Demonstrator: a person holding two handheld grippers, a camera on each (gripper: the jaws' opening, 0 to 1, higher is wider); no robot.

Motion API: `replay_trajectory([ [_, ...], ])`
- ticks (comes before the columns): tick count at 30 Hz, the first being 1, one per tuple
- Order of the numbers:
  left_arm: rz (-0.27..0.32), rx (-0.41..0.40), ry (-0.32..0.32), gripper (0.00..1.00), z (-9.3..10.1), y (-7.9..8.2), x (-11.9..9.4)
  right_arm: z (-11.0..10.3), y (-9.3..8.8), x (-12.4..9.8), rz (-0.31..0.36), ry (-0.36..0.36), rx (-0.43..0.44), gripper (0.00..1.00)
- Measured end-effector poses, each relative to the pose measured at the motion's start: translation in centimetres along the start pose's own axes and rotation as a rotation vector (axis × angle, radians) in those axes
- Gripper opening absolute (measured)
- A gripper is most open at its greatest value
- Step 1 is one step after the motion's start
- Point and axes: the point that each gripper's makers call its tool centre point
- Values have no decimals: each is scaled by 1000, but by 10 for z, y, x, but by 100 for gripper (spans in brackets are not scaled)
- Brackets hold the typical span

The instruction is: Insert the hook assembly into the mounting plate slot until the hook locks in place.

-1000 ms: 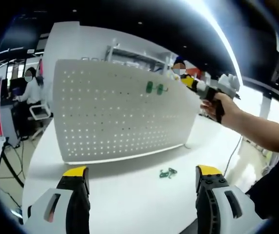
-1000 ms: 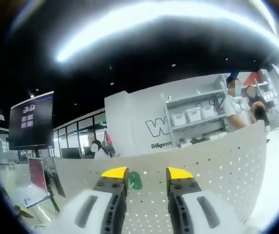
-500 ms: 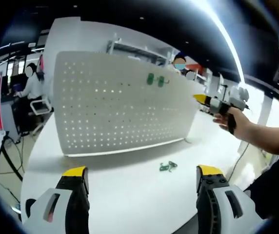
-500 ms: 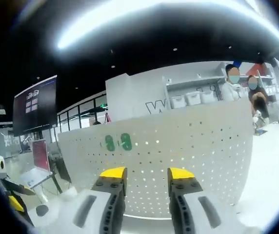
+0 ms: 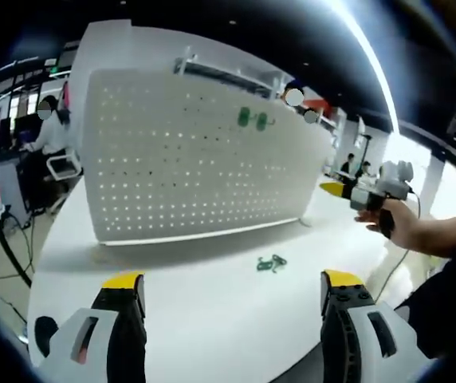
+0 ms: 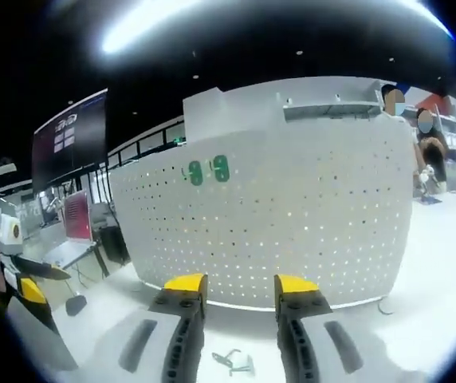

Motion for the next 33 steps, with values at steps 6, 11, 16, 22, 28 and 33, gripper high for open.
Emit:
replay_trajectory([
  [6, -9, -4, -1, 92, -1, -4, 1, -5, -30, -10, -74, 12, -21, 32],
  [11, -20, -3, -4, 92, 0, -9, 2, -9, -55, -16, -130, 24, -17, 32],
  [16, -42, -9, -20, 92, 4, -16, 5, -16, -80, -21, -184, 38, -12, 32],
  [22, -57, -12, -34, 91, 7, -22, 7, -18, -110, -23, -251, 48, -11, 32],
  [28, -67, -17, -38, 91, 9, -26, 10, -17, -134, -20, -312, 64, -27, 32],
  [33, -75, -18, -39, 91, 9, -28, 10, -13, -147, -10, -347, 81, -55, 31],
])
Point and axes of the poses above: the point that each gripper's makers call its tool centre point, and the gripper's own axes: x roughly forward along the fingers, z roughly to its right, y roughly out of its top, and after that the axes turned 5 degrees about y, right-handed
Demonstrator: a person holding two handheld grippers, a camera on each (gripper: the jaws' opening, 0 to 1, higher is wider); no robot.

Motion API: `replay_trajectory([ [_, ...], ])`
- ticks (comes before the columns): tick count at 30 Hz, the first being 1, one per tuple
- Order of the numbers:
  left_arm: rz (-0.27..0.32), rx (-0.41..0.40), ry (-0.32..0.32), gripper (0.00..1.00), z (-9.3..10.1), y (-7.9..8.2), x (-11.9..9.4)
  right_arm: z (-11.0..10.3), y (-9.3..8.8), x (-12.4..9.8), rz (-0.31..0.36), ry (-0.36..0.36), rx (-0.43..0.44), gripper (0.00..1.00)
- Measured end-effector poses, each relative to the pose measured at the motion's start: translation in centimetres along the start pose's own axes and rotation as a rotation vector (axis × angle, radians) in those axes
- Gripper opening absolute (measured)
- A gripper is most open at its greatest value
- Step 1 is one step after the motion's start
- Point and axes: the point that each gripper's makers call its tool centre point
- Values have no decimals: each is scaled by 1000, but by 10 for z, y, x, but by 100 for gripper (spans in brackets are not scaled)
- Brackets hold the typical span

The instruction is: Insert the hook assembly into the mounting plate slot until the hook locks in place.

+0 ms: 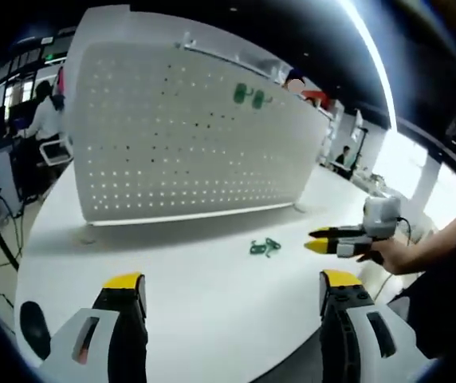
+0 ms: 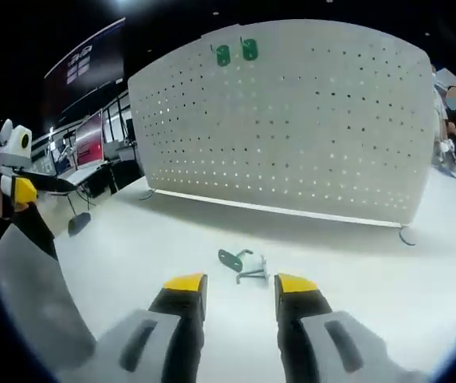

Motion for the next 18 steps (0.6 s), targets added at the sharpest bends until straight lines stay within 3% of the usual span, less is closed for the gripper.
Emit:
replay_trajectory([
  [18, -27, 1, 8, 91, -8, -2, 1, 25, -28, 53, -107, 4, -89, 21],
])
Point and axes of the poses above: the point that each gripper's makers call its tool centre point, and the gripper's own axes: x roughly forward along the fingers, z roughly to its right, y roughly out of its top, and after that the axes turned 5 degrees about y, right-handed
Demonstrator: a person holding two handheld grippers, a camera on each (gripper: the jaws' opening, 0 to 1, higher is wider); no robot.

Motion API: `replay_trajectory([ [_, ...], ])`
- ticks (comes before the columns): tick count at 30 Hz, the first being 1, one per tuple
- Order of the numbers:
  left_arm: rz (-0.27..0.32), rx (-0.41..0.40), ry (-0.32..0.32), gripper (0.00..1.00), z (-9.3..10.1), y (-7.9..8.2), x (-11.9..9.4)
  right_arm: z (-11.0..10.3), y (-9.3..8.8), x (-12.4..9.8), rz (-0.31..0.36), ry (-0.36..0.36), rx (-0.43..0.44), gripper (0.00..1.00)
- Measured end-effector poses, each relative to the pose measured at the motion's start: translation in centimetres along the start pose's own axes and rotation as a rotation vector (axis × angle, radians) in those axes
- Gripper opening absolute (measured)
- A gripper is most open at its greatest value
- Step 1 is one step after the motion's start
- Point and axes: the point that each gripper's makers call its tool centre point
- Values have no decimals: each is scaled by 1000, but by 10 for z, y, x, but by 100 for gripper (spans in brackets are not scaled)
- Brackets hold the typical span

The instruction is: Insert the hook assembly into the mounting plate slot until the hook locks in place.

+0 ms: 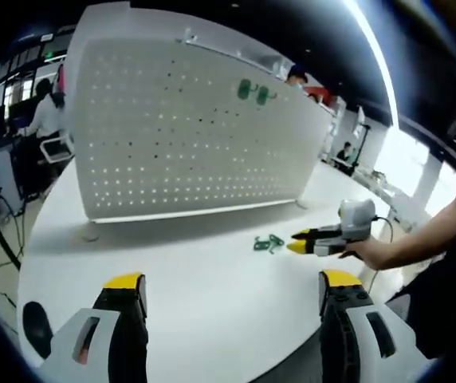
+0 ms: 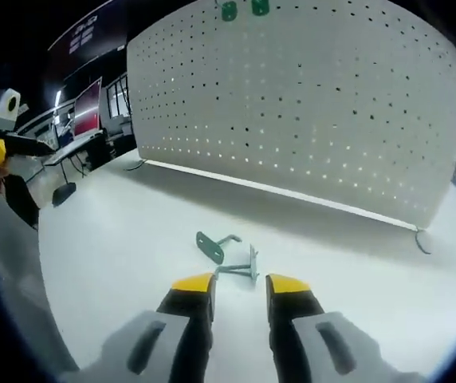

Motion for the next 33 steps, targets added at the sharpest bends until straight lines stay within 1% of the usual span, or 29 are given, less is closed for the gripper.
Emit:
replay_trajectory([
  [1, -1, 0, 0, 90, 0, 0, 0, 2, -3, 4, -12, -3, -15, 20],
  [4, -8, 1, 2, 90, -2, 0, 0, 7, -8, 10, -24, -11, 1, 17],
  [8, -11, 4, 3, 90, -5, 2, 1, 9, -8, 14, -26, -21, -10, 13],
  [14, -16, 10, -1, 90, -4, 5, 5, 13, -14, 19, -42, -31, -13, 8],
  [17, -18, 13, -7, 90, -3, 6, 6, 14, -12, 20, -33, -28, -42, 5],
  [21, -20, 18, -11, 90, -2, 7, 7, 14, -12, 22, -39, -13, -97, 1],
  [24, -22, 20, -10, 89, -2, 6, 6, 13, -10, 21, -39, -7, -112, 0],
  [26, -22, 21, -9, 90, -2, 6, 6, 13, -6, 19, -35, -3, -141, 0],
  [30, -26, 24, -11, 89, -1, 4, 5, 11, -5, 17, -50, 13, -155, 0],
  [33, -23, 25, -12, 89, 0, 4, 6, 11, 4, 14, -45, 23, -149, 0],
])
Point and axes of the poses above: the point that each gripper's makers call its tool centre point, and the gripper's own axes: x roughly forward along the fingers, z roughly to its right, y roughly out of its top, and after that the axes turned 5 degrees about y, right-handed
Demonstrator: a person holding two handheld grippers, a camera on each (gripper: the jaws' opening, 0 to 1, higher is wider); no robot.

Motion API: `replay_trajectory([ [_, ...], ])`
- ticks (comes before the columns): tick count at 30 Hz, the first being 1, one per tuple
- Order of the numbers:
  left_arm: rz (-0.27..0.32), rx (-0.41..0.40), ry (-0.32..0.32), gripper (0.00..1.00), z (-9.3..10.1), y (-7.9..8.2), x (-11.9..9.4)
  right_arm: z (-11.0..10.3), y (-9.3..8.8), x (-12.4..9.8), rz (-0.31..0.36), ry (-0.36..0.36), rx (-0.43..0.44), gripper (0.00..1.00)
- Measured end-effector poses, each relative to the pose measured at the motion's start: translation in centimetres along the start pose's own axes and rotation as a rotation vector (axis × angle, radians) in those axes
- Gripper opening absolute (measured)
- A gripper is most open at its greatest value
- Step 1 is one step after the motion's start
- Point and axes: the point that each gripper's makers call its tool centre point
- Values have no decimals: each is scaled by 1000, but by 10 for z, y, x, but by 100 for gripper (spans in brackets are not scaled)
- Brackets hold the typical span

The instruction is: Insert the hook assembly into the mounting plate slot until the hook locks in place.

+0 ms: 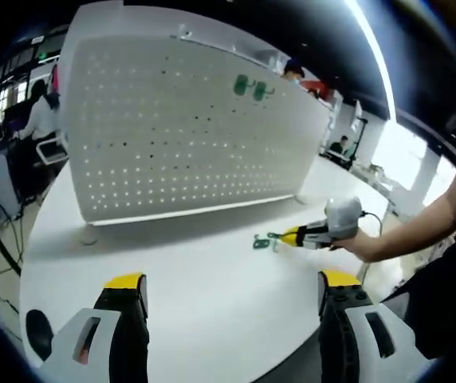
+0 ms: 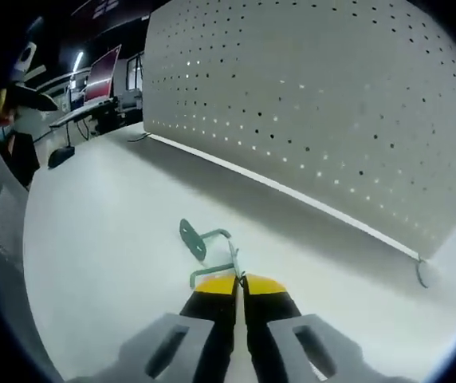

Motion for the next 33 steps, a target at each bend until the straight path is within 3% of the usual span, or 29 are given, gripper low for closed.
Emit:
replay_trajectory([
  [3, 5, 2, 0, 89, 0, 1, 0, 2, 12, -3, 6, 11, 3, 0],
  [5, 7, 4, -1, 89, 0, 2, 1, 3, 22, -5, 24, 29, 89, 0],
  [13, 26, 17, -6, 90, 1, 8, -1, 8, 58, -14, 65, 39, 61, 0],
  [22, 33, 39, -8, 90, 3, 10, -5, -4, 94, -22, 102, 90, 48, 0],
  [27, -3, 72, -5, 90, 0, 5, -3, -21, 119, -30, 103, 162, -20, 0],
  [33, -38, 113, -7, 87, -2, -1, 2, -59, 137, -41, 62, 319, -79, 0],
])
Point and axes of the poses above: the point that each gripper's makers call its tool centre point, and the gripper's own axes: x roughly forward along the fingers, z roughly to its right, y roughly out of its top, and after that the axes turned 5 degrees about y, right-handed
